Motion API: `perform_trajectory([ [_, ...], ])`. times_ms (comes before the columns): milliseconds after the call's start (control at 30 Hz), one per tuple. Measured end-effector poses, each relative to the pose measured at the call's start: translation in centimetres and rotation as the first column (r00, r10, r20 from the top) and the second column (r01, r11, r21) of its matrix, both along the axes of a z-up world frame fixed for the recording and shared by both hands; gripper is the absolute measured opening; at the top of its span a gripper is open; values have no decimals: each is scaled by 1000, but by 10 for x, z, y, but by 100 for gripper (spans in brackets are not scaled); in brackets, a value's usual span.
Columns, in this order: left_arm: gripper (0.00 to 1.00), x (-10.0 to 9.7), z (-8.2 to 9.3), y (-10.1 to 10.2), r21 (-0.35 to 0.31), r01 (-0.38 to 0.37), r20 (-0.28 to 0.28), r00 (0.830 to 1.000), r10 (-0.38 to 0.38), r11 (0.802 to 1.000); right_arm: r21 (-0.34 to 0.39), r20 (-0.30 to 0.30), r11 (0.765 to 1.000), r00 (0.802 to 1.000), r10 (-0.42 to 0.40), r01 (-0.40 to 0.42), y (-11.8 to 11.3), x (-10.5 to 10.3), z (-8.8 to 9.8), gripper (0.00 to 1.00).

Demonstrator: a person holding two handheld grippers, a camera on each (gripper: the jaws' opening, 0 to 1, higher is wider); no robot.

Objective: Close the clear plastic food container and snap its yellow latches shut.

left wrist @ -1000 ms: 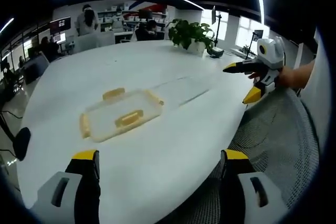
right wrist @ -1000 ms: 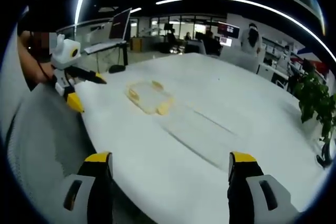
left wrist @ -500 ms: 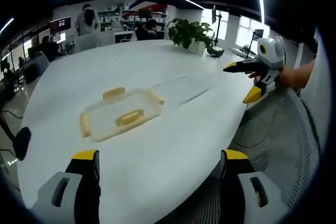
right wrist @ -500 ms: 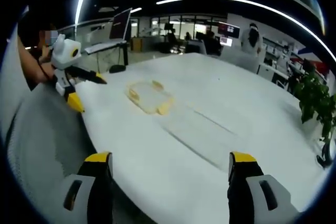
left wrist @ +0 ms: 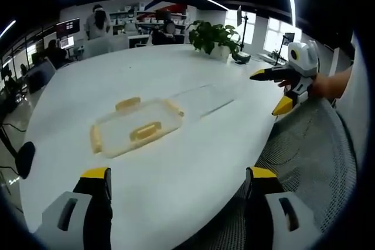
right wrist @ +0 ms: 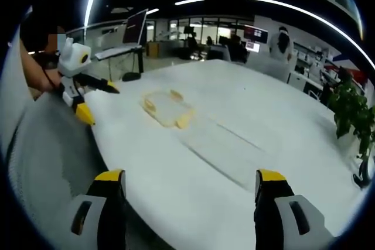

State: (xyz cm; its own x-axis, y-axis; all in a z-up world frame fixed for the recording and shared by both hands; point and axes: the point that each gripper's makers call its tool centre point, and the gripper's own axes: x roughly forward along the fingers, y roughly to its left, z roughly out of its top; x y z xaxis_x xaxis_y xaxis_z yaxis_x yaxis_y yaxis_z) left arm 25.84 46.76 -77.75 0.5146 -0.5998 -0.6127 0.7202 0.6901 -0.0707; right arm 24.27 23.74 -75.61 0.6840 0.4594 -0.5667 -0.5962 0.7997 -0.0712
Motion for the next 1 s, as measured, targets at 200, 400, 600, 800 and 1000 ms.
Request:
perform_trajectory([
  [200,95,0,0,0,2,-1,0,1000,1,1000,1,1,1000,1000,1,-1,0,0,0,92],
  [400,95,0,0,1,3,-4,0,1000,4,1000,2,2,1000,1000,6,-6,1,0,0,92],
  [600,95,1,-1,1,3,-3,-2,1000,3,1000,-1,-1,1000,1000,10,-10,2,0,-1,92],
  [800,95,1,-1,2,5,-7,-1,1000,7,1000,-1,0,1000,1000,15,-15,2,-1,-1,92],
  [1000,95,0,-2,2,7,-7,-2,1000,7,1000,-1,0,1000,1000,15,-15,2,-1,-1,91],
])
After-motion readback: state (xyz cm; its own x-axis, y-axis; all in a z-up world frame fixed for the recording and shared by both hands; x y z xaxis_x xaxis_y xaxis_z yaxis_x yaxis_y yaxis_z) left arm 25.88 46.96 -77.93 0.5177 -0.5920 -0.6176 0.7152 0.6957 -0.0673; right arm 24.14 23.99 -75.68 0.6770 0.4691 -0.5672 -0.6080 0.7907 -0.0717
